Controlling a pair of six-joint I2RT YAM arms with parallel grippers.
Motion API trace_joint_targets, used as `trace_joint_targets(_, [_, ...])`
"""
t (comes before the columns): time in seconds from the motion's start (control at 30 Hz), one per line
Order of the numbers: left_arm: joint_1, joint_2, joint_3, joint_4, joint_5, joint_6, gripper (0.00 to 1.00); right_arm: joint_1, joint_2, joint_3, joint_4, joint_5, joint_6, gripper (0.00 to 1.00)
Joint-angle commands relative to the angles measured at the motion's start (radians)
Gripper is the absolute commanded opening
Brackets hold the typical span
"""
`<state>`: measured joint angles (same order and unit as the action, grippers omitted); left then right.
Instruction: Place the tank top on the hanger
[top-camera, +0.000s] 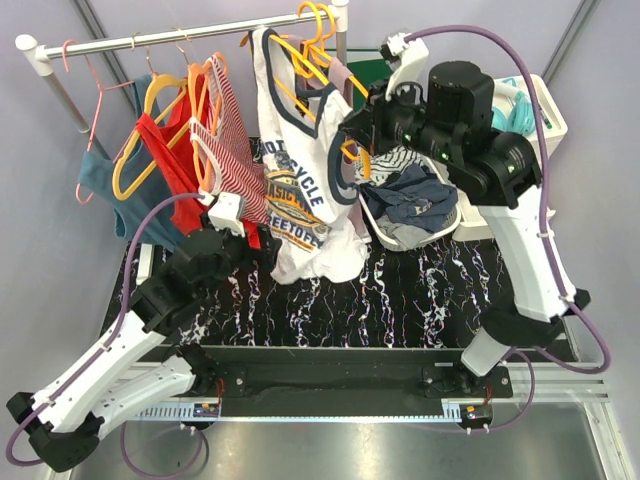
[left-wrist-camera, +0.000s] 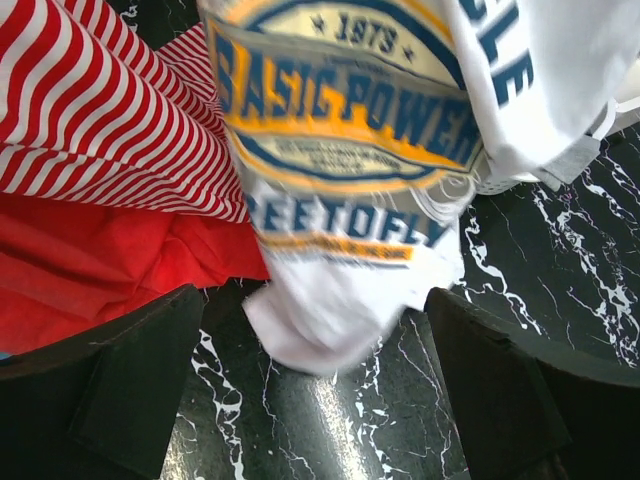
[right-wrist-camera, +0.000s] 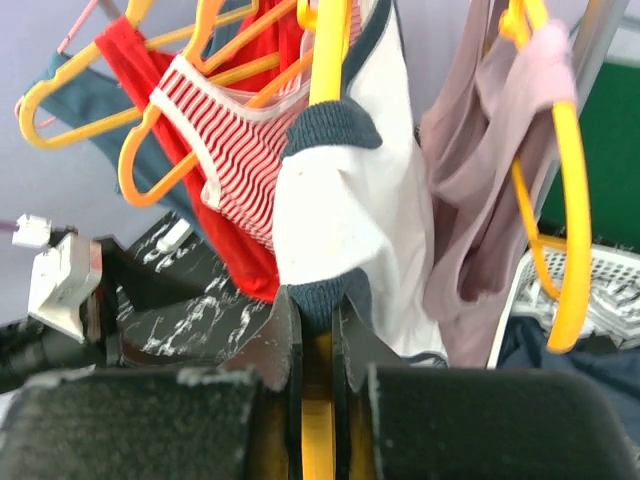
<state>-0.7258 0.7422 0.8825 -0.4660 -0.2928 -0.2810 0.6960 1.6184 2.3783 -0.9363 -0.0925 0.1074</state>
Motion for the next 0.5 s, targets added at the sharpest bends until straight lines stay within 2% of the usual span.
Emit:
trace_joint_targets(0.0, [-0.001,-0.018,-0.002,0.017,-0.032,0.008,0.99,0.007,0.119,0.229,0.036,0.037,-0.09,0.0])
trace_joint_targets(0.2, [-0.001,-0.044,-0.004,0.01,-0.052,0.012,0.99,0.005,0.225,0.337,0.039,0.073,-0.135,0.0])
trace_joint_targets(0.47, [-0.001,-0.067,-0.016,-0.002,-0.063,0.011,0.99,-0.004,0.282,0.357,0.089,0.073,-0.152,0.0])
